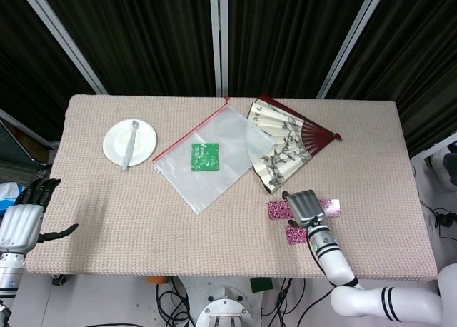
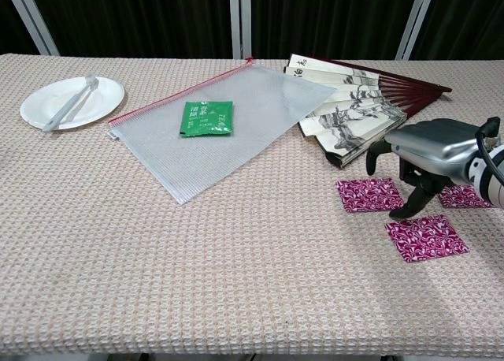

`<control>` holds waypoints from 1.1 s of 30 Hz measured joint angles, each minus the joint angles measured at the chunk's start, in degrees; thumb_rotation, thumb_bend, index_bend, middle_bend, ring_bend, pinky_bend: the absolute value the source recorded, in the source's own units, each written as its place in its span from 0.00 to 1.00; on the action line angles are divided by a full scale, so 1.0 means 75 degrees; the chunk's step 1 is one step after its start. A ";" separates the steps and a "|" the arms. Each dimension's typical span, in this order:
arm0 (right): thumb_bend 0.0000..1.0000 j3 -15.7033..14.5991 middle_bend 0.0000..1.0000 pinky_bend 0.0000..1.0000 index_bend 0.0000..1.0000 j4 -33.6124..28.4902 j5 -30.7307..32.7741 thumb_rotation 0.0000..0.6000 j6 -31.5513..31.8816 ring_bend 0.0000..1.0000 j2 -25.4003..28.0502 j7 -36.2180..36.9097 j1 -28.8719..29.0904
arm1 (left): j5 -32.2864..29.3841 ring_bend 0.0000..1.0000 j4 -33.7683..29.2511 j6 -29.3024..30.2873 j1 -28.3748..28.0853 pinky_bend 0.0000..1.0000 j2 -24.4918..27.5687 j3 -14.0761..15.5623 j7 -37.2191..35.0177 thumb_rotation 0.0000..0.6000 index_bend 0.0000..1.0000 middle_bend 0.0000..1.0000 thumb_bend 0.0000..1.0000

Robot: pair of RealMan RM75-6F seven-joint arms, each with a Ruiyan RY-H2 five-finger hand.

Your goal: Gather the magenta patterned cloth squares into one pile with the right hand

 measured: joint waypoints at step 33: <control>0.44 -0.0002 1.00 0.90 0.50 0.0012 0.0171 1.00 0.0081 1.00 0.0007 0.0053 0.0126 | -0.0043 0.06 0.0102 -0.0087 -0.0003 0.18 -0.0031 0.0018 -0.0095 0.60 0.09 0.11 0.07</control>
